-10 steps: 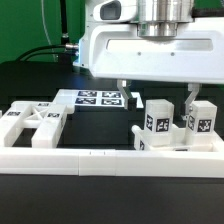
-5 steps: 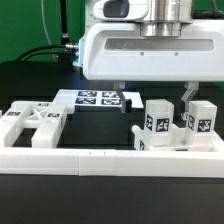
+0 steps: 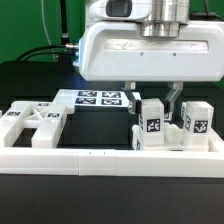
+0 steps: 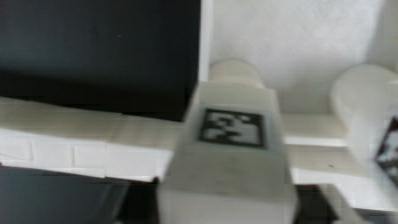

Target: Assemble chair

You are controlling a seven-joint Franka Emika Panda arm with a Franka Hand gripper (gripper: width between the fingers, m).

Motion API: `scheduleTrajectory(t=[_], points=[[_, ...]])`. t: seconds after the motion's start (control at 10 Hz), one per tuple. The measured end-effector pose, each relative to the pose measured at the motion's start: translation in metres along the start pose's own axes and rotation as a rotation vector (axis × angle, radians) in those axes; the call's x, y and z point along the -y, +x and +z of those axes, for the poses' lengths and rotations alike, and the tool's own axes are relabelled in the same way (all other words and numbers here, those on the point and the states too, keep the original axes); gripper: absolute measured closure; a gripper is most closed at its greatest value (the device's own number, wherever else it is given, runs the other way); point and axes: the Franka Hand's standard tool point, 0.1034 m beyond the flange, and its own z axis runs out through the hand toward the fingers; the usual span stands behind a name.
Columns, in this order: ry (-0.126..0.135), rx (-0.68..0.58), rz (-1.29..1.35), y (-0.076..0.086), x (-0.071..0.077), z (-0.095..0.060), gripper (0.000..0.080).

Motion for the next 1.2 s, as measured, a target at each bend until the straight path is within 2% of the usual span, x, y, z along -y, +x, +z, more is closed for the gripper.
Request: scheduleTrajectory(t=[0.4,0.7,0.8,1.2], points=[[0.001,0.0,0.047,0.0,0.0,0.0,0.0509],[0.015,0.003,0.415,-0.002,0.011,0.0,0.0509],[0.026,-0.004,0.595,-0.003,0.013,0.001,0.0509],[0.031,-0.01,0.895,-0.002,0.011,0.001,0.0509]])
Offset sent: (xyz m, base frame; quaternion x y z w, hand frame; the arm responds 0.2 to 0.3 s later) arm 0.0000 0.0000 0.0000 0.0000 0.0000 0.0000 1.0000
